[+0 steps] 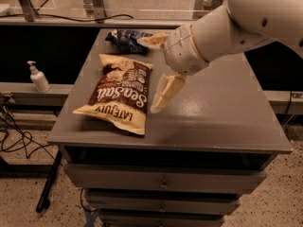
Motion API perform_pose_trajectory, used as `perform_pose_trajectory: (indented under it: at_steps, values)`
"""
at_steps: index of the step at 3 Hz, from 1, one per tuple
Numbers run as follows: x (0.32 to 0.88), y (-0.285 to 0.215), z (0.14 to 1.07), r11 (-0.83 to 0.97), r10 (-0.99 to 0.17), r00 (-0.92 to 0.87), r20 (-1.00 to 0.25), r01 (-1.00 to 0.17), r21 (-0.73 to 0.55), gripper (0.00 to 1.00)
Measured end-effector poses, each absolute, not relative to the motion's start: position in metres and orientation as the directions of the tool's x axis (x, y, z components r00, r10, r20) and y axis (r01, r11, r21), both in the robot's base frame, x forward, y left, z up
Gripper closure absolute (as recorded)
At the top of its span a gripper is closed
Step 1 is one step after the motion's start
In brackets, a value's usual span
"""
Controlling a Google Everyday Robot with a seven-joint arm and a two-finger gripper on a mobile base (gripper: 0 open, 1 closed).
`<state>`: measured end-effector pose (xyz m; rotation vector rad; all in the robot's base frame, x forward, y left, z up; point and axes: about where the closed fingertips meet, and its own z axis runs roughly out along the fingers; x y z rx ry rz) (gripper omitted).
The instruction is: Pick brown chip bag
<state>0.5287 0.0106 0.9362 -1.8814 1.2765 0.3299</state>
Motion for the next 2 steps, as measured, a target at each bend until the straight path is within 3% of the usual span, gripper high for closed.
perform_pose_trajectory:
  at_steps: [2]
  values:
    - [0.526, 0.057, 0.892, -0.254, -0.669, 0.488, -0.561, -0.859, -0.445, 0.00]
